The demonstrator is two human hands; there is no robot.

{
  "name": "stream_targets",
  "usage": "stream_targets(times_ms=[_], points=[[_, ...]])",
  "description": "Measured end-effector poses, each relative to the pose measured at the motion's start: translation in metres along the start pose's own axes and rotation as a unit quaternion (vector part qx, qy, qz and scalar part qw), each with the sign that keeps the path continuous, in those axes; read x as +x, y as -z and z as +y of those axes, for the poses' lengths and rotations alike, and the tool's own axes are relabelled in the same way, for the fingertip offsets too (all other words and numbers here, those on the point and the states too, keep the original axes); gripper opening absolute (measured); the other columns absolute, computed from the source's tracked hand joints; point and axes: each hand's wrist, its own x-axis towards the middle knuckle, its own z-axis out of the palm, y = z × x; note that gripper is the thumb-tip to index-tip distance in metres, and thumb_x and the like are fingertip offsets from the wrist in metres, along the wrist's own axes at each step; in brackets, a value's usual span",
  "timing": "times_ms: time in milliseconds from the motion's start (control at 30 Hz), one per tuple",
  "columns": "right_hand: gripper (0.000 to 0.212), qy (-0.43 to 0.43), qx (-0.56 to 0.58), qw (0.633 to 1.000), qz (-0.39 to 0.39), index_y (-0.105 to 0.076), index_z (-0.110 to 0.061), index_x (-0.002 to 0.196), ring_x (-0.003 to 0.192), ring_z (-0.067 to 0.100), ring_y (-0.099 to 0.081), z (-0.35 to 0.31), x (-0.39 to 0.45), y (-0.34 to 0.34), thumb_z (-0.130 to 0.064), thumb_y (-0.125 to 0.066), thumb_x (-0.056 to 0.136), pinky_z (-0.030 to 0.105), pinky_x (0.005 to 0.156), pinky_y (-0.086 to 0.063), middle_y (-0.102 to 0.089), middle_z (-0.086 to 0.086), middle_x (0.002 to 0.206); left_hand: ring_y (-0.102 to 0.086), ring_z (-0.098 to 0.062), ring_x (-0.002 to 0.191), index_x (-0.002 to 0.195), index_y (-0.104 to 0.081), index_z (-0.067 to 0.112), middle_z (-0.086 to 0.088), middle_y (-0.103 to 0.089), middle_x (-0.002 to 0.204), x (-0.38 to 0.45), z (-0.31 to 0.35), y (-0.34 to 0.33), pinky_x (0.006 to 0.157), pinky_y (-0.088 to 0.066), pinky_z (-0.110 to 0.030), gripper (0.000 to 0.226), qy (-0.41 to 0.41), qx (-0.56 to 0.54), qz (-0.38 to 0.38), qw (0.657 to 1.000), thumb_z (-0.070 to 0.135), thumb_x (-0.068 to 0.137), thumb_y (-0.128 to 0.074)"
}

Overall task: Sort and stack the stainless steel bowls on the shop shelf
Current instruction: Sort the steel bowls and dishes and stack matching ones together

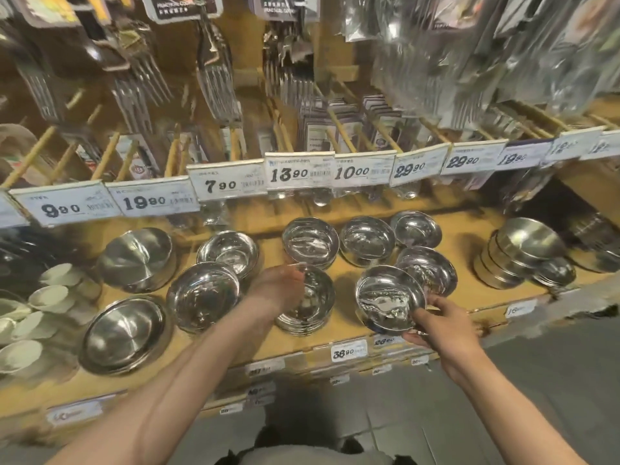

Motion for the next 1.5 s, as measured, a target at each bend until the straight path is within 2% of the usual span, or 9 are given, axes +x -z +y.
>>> stream_targets(times_ms=[133, 233, 400, 633, 800, 933, 1200, 1400, 1500], points=[[0.022, 0.002, -0.004, 0.999, -0.045, -0.064, -0.013, 0.103, 0.062, 0.011, -0.074, 0.003, 0.006, 0.018, 0.006, -0.06, 0.093, 0.025, 0.054, -0.061, -0.076, 0.005, 0.082, -0.067, -0.002, 0.073, 0.101, -0.07, 0.019, 0.0, -0.071, 0.101, -0.02, -0.01, -0.017, 0.067, -0.057, -0.021, 0.009, 0.019, -0.071, 0.012, 0.997, 0.014, 0.096, -0.064], [0.028, 0.013, -0.018, 0.996, -0.081, -0.065, -0.018, 0.093, 0.057, 0.008, -0.073, 0.0, 0.012, 0.028, 0.009, -0.059, 0.093, 0.024, 0.052, -0.06, -0.075, -0.005, 0.065, -0.069, -0.014, 0.089, 0.098, -0.07, 0.021, 0.001, -0.073, 0.103, -0.031, -0.014, -0.028, 0.079, -0.058, -0.032, 0.005, 0.039, -0.071, 0.065, 0.995, 0.02, 0.095, -0.066], [0.026, 0.021, -0.051, 0.993, -0.1, -0.067, -0.011, 0.106, 0.061, 0.016, -0.074, -0.009, 0.03, 0.051, 0.009, -0.058, 0.092, 0.028, 0.054, -0.061, -0.073, 0.009, 0.096, -0.069, -0.024, 0.086, 0.102, -0.069, 0.014, -0.011, -0.074, 0.096, -0.042, -0.02, -0.049, 0.094, -0.057, -0.051, 0.015, 0.054, -0.109, 0.089, 0.989, 0.026, 0.097, -0.064], [0.023, 0.015, -0.05, 0.995, -0.087, -0.068, -0.014, 0.11, 0.074, 0.025, -0.077, -0.016, 0.054, 0.095, 0.001, -0.062, 0.093, 0.029, 0.06, -0.063, -0.077, 0.012, 0.096, -0.067, -0.019, 0.09, 0.098, -0.071, 0.015, -0.002, -0.072, 0.094, -0.039, -0.009, -0.085, 0.097, -0.056, -0.05, 0.006, 0.05, -0.136, 0.1, 0.984, 0.016, 0.095, -0.066], [0.021, 0.009, -0.041, 0.998, -0.056, -0.071, -0.016, 0.103, 0.07, 0.026, -0.076, -0.024, 0.069, 0.114, 0.001, -0.062, 0.092, 0.03, 0.059, -0.064, -0.079, 0.01, 0.086, -0.068, -0.016, 0.073, 0.089, -0.072, 0.02, 0.01, -0.072, 0.068, -0.018, 0.003, -0.094, 0.09, -0.06, -0.049, 0.006, 0.054, -0.13, 0.085, 0.986, 0.019, 0.093, -0.068], [0.018, 0.004, -0.035, 0.999, -0.034, -0.07, -0.004, 0.104, 0.062, 0.016, -0.072, -0.031, 0.076, 0.135, 0.004, -0.062, 0.09, 0.026, 0.054, -0.061, -0.073, 0.007, 0.082, -0.072, -0.014, 0.07, 0.095, -0.073, 0.023, -0.002, -0.076, 0.092, 0.0, 0.016, -0.103, 0.077, -0.063, -0.04, 0.013, 0.062, -0.108, 0.057, 0.991, 0.015, 0.095, -0.063], [0.016, 0.045, 0.001, 0.999, 0.023, -0.065, 0.009, 0.107, 0.071, 0.022, -0.063, -0.077, 0.099, 0.212, 0.004, -0.06, 0.092, 0.027, 0.057, -0.063, -0.064, 0.015, 0.09, -0.069, -0.021, 0.096, 0.101, -0.07, 0.02, -0.004, -0.073, 0.101, 0.031, 0.066, -0.153, 0.092, -0.058, -0.042, 0.01, 0.047, -0.057, 0.002, 0.997, 0.017, 0.093, -0.065], [0.013, 0.029, -0.025, 0.998, -0.056, -0.066, -0.003, 0.094, 0.058, 0.014, -0.068, -0.068, 0.112, 0.22, 0.008, -0.064, 0.089, 0.024, 0.055, -0.06, -0.066, 0.009, 0.077, -0.07, -0.023, 0.091, 0.099, -0.071, 0.018, -0.004, -0.075, 0.098, 0.032, 0.074, -0.198, 0.094, -0.057, -0.047, 0.012, 0.063, -0.097, 0.034, 0.993, 0.012, 0.089, -0.067], [0.014, 0.014, -0.045, 0.993, -0.107, -0.068, -0.003, 0.102, 0.067, 0.02, -0.07, -0.055, 0.114, 0.207, 0.005, -0.063, 0.092, 0.026, 0.055, -0.062, -0.072, 0.015, 0.088, -0.072, -0.026, 0.094, 0.098, -0.072, 0.017, -0.007, -0.076, 0.101, 0.023, 0.062, -0.213, 0.096, -0.057, -0.048, 0.013, 0.082, -0.119, 0.061, 0.988, 0.012, 0.087, -0.068]])
